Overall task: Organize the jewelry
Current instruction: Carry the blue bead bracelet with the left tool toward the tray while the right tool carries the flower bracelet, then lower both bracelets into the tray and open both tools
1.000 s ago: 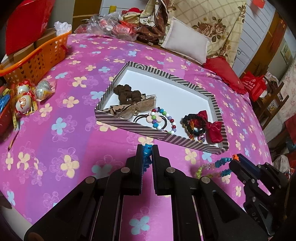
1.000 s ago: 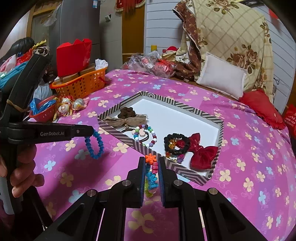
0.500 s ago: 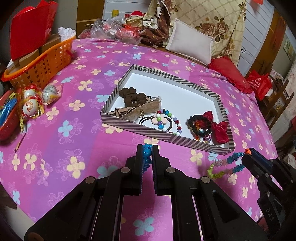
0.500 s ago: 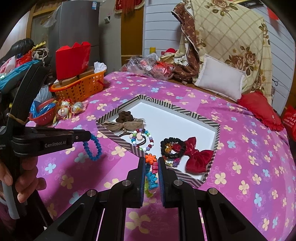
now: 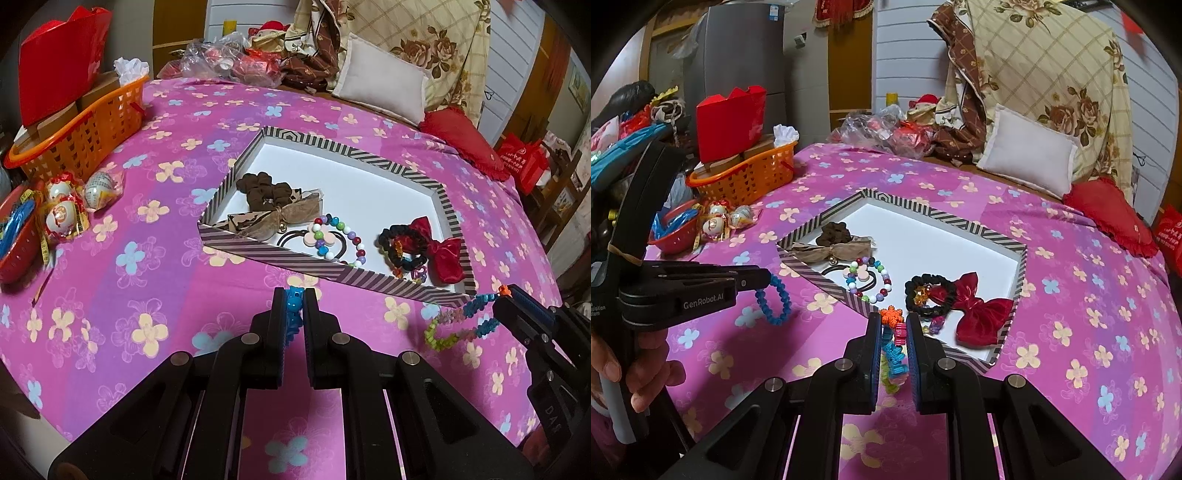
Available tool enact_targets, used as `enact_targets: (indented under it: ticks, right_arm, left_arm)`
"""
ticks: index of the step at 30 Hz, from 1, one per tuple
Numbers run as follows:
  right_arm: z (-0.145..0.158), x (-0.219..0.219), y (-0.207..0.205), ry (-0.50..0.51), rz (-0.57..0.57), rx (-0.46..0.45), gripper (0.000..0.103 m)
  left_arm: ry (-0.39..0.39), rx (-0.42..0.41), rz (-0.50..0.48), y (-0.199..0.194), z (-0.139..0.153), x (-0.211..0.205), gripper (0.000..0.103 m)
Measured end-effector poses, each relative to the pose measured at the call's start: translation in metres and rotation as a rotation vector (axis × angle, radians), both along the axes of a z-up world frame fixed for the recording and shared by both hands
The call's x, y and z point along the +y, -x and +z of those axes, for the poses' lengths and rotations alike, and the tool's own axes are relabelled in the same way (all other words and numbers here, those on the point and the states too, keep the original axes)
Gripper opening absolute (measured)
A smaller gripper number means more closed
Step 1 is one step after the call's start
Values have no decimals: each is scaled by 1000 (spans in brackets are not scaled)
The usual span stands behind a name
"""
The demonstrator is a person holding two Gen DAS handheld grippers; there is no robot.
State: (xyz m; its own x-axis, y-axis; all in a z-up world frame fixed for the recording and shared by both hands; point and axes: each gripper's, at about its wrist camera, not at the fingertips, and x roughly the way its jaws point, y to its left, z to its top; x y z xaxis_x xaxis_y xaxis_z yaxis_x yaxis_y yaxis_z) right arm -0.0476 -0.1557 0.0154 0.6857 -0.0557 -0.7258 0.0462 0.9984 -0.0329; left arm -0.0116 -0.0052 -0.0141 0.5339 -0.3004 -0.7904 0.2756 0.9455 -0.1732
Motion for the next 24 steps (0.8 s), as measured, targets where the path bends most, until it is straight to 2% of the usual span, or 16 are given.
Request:
enact_targets:
  ticks: [10, 24]
  right_arm:
    - [5, -14, -11, -17, -12, -3, 12]
    - [19, -27, -45, -23, -18, -28, 12]
  left_arm:
    - [21, 5, -20, -6, 11, -12, 7]
    - [30, 5, -21, -40, 36, -31, 7]
